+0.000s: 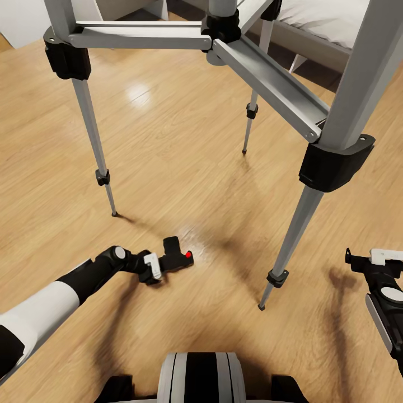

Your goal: Attach the digital camera to the camera tripod in the bedroom.

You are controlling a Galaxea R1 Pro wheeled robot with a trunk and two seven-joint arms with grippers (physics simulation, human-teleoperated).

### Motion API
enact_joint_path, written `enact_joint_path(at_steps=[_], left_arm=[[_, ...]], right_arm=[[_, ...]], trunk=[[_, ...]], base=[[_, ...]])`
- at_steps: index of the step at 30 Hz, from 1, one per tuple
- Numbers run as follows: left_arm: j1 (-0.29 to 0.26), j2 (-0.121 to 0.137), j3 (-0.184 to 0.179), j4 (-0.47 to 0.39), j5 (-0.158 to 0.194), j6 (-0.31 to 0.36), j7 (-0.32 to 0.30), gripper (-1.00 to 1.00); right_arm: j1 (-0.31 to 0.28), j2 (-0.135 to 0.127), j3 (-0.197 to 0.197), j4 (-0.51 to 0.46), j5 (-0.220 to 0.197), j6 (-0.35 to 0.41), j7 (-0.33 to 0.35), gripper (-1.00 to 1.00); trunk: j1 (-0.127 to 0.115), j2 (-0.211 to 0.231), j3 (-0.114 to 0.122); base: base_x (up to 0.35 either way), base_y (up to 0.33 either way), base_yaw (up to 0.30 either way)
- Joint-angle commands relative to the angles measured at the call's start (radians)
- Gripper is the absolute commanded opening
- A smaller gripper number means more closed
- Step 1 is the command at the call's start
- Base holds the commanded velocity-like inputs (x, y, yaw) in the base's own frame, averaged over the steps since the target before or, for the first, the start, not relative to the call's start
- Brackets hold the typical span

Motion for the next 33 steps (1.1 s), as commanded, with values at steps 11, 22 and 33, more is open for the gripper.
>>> enact_joint_path(at_steps=[11, 22, 33], left_arm=[[0.000, 0.000, -0.001, -0.001, -0.128, 0.006, -0.004, 1.00], [0.000, 0.000, 0.001, -0.001, -0.145, 0.007, -0.004, 1.00], [-0.001, 0.001, 0.005, -0.002, -0.148, 0.007, -0.003, 1.00]], right_arm=[[0.000, 0.000, 0.001, -0.002, -0.001, 0.006, -0.004, 1.00], [0.000, 0.000, 0.001, -0.002, -0.001, 0.006, -0.004, 1.00], [0.000, 0.000, 0.001, -0.002, -0.001, 0.006, -0.004, 1.00]], trunk=[[0.000, 0.000, -0.001], [0.000, 0.000, -0.001], [0.000, 0.000, -0.001]], base=[[0.000, 0.000, 0.000], [0.000, 0.000, 0.000], [0.000, 0.000, 0.000]])
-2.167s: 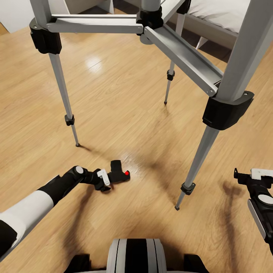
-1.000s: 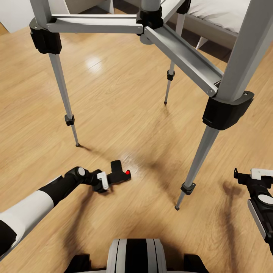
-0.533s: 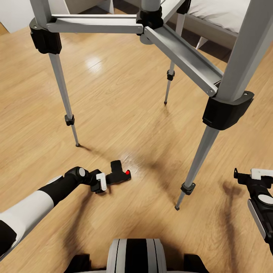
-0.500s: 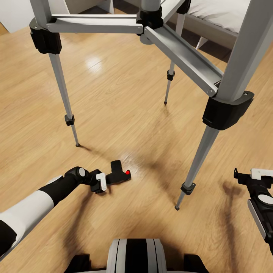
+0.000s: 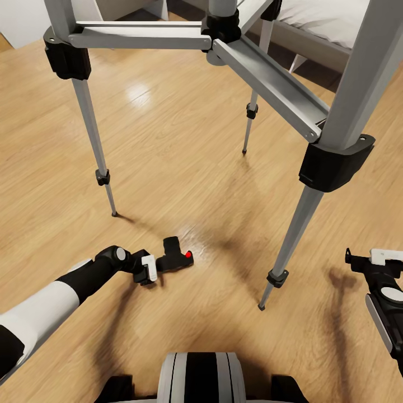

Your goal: Attach the digital camera to the camera tripod in the bedroom.

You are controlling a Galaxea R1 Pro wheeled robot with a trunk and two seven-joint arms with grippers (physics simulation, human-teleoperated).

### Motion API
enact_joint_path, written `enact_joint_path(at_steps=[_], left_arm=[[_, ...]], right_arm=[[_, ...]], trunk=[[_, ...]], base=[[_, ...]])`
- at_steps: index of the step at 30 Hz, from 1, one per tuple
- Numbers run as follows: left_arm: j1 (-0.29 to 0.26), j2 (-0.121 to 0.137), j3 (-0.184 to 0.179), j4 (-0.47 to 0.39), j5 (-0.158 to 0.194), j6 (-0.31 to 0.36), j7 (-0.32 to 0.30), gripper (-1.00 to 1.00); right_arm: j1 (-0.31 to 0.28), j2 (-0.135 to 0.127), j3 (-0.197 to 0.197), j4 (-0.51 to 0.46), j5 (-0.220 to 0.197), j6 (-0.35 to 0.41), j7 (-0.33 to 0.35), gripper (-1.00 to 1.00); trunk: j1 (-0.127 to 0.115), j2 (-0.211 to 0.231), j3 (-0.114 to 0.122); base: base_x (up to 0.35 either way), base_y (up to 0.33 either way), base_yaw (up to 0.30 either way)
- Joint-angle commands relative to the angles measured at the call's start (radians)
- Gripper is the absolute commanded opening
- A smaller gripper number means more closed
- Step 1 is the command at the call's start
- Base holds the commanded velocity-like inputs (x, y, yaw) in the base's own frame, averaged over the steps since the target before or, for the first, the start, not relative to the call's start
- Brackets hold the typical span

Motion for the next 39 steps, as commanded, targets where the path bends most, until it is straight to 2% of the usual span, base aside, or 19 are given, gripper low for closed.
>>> enact_joint_path(at_steps=[1, 19, 26, 39], left_arm=[[-0.001, 0.001, -0.003, -0.003, -0.001, 0.007, -0.002, 1.00], [-0.001, -0.003, 0.012, -0.011, -0.001, 0.007, -0.001, 1.00], [-0.001, -0.002, 0.049, -0.020, -0.001, 0.007, -0.001, 1.00], [-0.001, -0.002, 0.071, -0.032, -0.002, 0.007, -0.001, 1.00]], right_arm=[[0.000, 0.000, 0.001, -0.002, -0.001, 0.006, -0.004, 1.00], [0.000, 0.000, 0.001, -0.002, -0.001, 0.006, -0.004, 1.00], [0.000, 0.000, 0.001, -0.002, -0.001, 0.006, -0.004, 1.00], [0.000, 0.000, 0.001, -0.002, -0.001, 0.006, -0.004, 1.00]], trunk=[[0.000, 0.000, -0.001], [0.000, 0.000, -0.001], [0.000, 0.000, -0.001], [0.000, 0.000, -0.001]], base=[[0.000, 0.000, 0.000], [0.000, 0.000, 0.000], [0.000, 0.000, 0.000], [0.000, 0.000, 0.000]])
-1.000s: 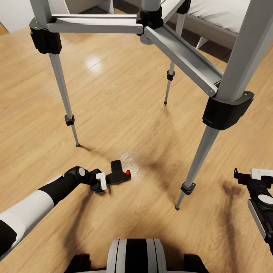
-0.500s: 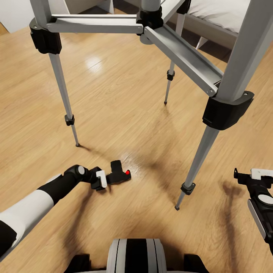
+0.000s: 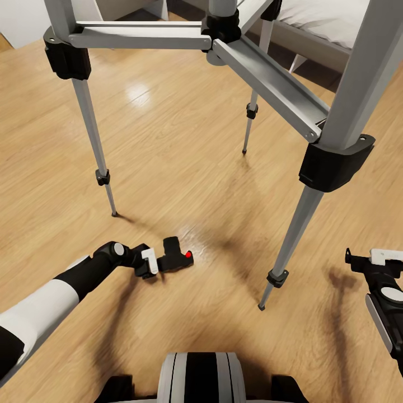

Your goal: Attach the digital camera to the camera tripod in the bedroom.

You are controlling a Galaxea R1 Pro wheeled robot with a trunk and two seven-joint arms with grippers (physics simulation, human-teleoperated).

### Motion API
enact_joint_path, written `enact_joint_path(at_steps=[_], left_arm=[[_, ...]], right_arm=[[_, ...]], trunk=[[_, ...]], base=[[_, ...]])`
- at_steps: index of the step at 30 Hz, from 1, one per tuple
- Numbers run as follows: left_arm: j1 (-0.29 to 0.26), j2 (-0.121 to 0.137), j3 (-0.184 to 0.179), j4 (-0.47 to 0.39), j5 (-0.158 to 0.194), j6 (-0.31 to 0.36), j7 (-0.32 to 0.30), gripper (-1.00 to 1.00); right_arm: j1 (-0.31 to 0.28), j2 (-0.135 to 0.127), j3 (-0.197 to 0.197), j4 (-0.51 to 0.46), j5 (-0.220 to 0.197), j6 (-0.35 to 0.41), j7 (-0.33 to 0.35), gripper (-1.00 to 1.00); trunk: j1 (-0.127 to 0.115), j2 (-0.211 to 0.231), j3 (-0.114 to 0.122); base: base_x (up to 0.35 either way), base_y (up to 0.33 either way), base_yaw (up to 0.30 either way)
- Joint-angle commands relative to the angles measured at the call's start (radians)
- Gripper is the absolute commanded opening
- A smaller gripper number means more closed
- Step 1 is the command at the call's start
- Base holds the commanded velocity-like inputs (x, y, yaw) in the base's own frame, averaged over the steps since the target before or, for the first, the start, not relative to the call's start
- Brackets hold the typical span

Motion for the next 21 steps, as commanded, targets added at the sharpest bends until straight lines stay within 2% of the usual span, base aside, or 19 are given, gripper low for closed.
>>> enact_joint_path(at_steps=[1, 21], left_arm=[[-0.001, 0.001, -0.002, -0.007, -0.001, 0.007, -0.002, 1.00], [-0.001, -0.005, 0.009, -0.025, -0.001, 0.010, -0.002, 1.00]], right_arm=[[0.000, 0.000, 0.001, -0.002, -0.001, 0.006, -0.004, 1.00], [0.000, 0.000, -0.019, -0.002, -0.001, 0.006, -0.003, 1.00]], trunk=[[0.000, 0.000, -0.001], [0.000, 0.000, -0.001]], base=[[0.000, 0.000, 0.000], [0.000, 0.000, 0.000]])
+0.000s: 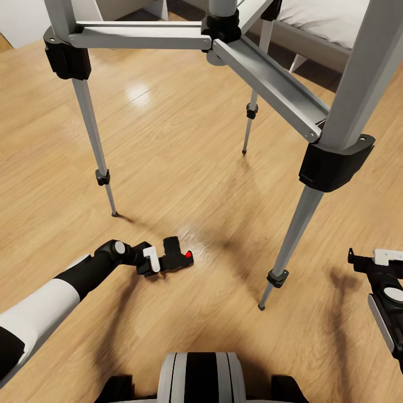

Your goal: Attach the digital camera to the camera tripod in the bedroom.

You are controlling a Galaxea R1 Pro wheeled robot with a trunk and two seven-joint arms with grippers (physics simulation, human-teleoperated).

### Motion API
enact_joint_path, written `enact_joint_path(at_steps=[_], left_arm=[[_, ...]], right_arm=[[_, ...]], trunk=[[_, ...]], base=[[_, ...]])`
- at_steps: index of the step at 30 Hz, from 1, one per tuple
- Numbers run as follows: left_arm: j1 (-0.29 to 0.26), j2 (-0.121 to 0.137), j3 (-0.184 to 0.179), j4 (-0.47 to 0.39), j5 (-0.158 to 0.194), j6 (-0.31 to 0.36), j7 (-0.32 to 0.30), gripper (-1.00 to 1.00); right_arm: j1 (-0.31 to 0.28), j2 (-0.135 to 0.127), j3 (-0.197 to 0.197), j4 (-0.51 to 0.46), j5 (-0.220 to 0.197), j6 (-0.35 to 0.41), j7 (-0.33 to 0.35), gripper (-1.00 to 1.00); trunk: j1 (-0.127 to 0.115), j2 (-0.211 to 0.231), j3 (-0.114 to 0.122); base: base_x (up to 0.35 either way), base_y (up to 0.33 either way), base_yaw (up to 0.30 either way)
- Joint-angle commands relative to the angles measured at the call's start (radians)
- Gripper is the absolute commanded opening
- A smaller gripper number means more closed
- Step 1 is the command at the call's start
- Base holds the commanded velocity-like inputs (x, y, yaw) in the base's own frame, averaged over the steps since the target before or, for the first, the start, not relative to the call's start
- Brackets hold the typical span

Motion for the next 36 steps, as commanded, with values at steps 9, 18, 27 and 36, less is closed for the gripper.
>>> enact_joint_path(at_steps=[9, 18, 27, 36], left_arm=[[-0.001, -0.010, -0.002, -0.005, -0.001, 0.007, -0.003, 1.00], [-0.001, -0.022, -0.002, -0.006, -0.001, 0.008, -0.003, 1.00], [-0.001, -0.034, -0.002, -0.005, -0.001, 0.009, -0.002, 1.00], [-0.001, -0.049, -0.002, -0.004, -0.001, 0.009, -0.001, 1.00]], right_arm=[[0.000, 0.000, 0.000, -0.002, -0.002, 0.006, -0.004, 1.00], [0.000, 0.000, 0.000, -0.002, -0.002, 0.006, -0.004, 1.00], [0.000, 0.000, 0.000, -0.002, -0.002, 0.006, -0.004, 1.00], [0.000, 0.000, -0.001, -0.002, -0.001, 0.006, -0.004, 1.00]], trunk=[[0.000, 0.000, -0.001], [0.000, 0.000, -0.001], [0.000, 0.000, -0.001], [0.000, 0.000, -0.001]], base=[[0.000, 0.000, 0.000], [0.000, 0.000, 0.000], [0.000, 0.000, 0.000], [0.000, 0.000, 0.000]])
